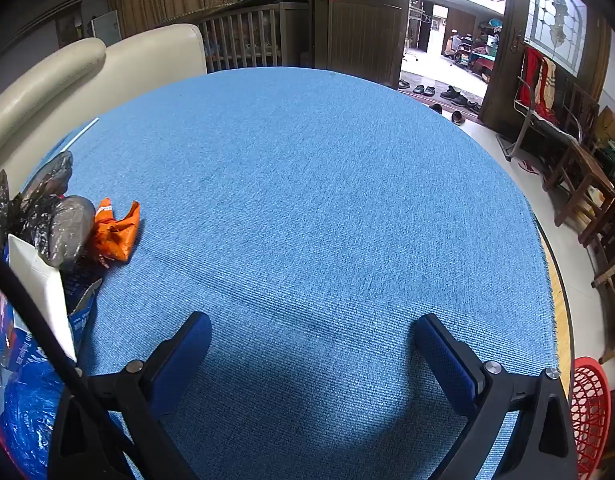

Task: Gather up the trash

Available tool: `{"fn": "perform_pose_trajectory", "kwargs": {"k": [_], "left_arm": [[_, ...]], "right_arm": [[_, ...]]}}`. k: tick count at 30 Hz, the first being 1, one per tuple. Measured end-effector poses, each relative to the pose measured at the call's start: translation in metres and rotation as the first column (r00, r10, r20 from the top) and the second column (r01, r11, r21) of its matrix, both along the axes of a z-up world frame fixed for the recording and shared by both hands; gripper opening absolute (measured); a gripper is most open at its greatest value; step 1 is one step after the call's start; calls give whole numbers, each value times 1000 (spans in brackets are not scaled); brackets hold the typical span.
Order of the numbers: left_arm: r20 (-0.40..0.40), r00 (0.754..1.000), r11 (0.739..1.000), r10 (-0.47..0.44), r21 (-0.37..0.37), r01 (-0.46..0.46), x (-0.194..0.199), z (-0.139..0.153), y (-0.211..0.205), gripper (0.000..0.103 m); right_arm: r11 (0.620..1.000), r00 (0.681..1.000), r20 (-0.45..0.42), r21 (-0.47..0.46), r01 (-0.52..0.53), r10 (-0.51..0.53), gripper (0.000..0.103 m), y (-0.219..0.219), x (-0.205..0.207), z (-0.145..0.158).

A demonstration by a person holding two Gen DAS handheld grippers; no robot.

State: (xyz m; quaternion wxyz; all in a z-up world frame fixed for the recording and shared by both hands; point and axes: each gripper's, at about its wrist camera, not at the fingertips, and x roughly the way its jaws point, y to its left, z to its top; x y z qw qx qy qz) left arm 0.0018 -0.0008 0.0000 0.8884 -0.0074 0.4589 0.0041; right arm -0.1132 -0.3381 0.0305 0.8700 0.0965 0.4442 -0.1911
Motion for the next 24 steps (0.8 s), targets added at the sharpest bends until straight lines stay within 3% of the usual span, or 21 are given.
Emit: {"fn": "perform_pose_trajectory", "kwargs": {"k": [24], "left_arm": [[0,1000,1000,0,0,0,0,0,0,103]], "right_arm": [[1000,1000,0,1,-1,1,103,0,0,0]]}}
